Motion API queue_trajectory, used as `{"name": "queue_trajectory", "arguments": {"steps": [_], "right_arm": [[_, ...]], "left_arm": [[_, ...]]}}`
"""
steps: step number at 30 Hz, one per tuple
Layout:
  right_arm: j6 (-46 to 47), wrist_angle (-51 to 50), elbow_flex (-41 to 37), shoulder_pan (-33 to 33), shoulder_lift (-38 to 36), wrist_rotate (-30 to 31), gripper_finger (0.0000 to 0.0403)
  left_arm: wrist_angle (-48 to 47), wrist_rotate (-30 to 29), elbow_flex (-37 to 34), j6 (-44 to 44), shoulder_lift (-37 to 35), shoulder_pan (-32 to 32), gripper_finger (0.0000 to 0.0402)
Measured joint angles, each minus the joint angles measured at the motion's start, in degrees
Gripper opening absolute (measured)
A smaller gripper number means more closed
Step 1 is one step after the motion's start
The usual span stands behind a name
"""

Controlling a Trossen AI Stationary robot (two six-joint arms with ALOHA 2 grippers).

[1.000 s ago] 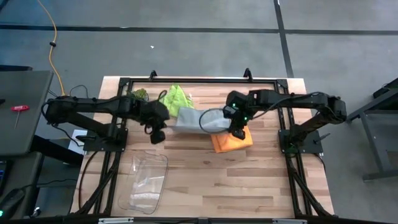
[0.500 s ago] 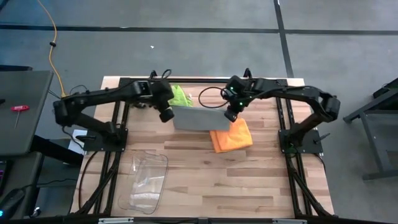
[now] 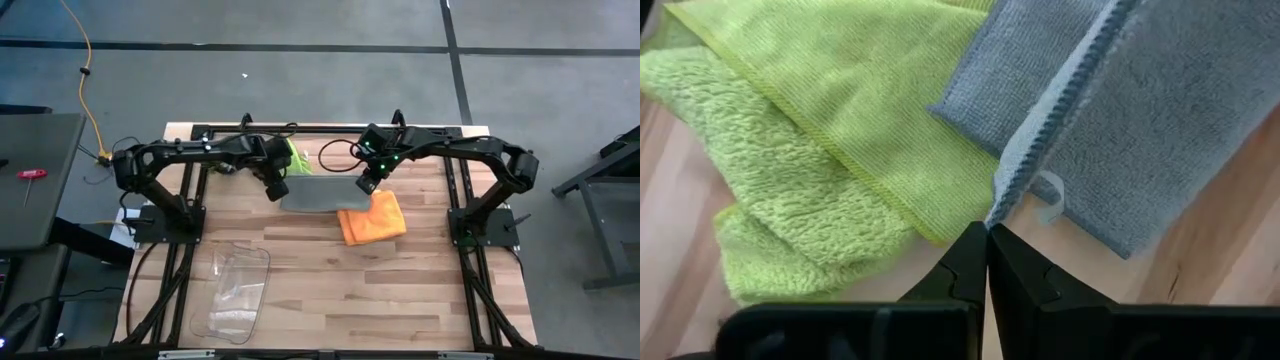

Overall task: Fold microfiber towels
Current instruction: Fold the light blue towel

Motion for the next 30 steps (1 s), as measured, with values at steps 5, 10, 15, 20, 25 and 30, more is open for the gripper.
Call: {"name": "queue_trajectory", "arguments": {"steps": [5,10,15,20,25,30], "right_arm": [[2.0,0.0,0.0,0.0,0.0,1.0,0.0010],[2.0,-0.9,0.0,0.0,0.1,3.4,0.0075],[1.7,-0.9,0.0,-0.1,-0.1,7.4,0.0169],[-1.5,-2.7,1.7,-0.7,-0.3,6.6,0.0230],[-2.1,-4.5,1.6,-0.5,-3.1,6.6,0.0240],[0.0,-4.0,-3.1,-0.3,-9.0,6.5,0.0240]], "left_arm": [[-0.2,-1.9,0.0,-0.3,-0.3,0.1,0.0010],[-1.3,-2.6,-0.1,-0.3,-0.3,0.3,0.0043],[-3.3,-4.1,-0.1,1.1,-0.5,0.4,0.0083],[-3.7,-3.3,-0.1,1.2,-4.5,1.1,0.0113],[-0.1,2.3,-0.6,-2.6,-11.4,2.4,0.0126],[4.1,5.7,-6.7,-13.8,-15.0,3.4,0.0128]]}}
